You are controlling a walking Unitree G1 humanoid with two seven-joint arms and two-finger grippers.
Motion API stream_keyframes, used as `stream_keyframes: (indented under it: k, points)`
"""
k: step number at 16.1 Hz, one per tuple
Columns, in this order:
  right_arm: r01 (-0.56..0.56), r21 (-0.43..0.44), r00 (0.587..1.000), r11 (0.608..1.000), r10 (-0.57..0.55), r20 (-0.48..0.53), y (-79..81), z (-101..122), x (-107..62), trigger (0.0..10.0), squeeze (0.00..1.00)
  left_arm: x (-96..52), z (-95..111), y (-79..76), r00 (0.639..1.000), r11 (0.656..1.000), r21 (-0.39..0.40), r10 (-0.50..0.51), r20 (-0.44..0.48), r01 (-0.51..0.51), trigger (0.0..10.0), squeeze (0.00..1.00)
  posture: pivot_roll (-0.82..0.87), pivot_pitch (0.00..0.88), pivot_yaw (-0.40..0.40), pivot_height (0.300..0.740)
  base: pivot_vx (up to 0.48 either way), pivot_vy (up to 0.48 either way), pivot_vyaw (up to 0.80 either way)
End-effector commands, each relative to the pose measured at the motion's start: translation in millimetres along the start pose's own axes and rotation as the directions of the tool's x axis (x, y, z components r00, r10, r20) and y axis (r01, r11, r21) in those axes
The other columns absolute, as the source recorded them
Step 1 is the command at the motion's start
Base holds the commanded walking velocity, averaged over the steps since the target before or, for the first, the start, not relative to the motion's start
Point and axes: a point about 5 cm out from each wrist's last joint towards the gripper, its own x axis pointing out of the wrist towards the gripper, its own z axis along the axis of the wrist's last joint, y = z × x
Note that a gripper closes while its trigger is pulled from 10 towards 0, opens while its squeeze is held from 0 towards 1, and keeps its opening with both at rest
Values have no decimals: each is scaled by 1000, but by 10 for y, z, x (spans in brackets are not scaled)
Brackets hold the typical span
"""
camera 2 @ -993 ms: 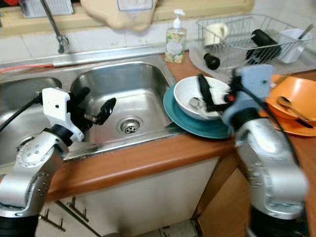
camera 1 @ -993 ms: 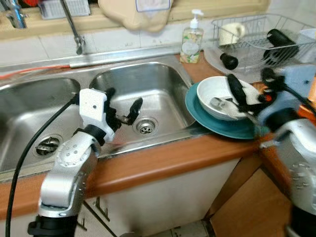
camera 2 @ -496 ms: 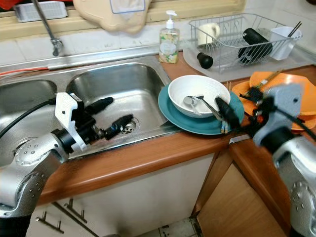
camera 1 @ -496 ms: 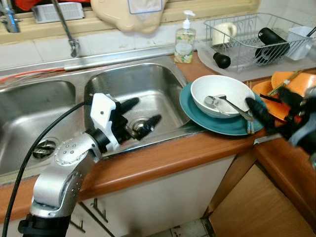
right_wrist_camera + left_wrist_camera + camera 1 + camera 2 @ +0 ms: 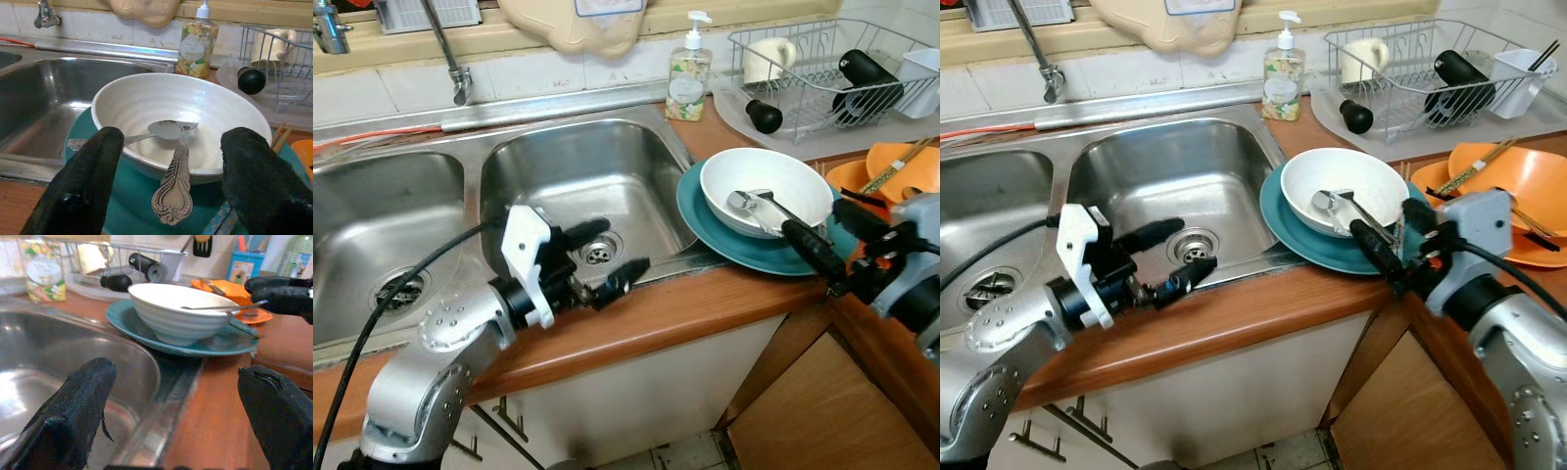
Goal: Kitchen organization
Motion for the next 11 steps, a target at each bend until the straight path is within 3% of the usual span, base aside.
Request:
stream_keyframes:
  k: [1, 11]
  points:
    - [14, -16, 1000, 1000, -14, 0, -4, -1, 2, 0, 0, -1, 27, -40, 1000, 1000, 11, -20, -3, 20, 10000, 0, -66, 0, 39, 740, 0, 0, 0]
    - [33, -56, 996, 998, -37, -77, -31, -113, -7, 0, 0, 15, 47, -127, 998, 997, -32, -68, -6, 68, 10000, 0, -65, 0, 45, 740, 0, 0, 0]
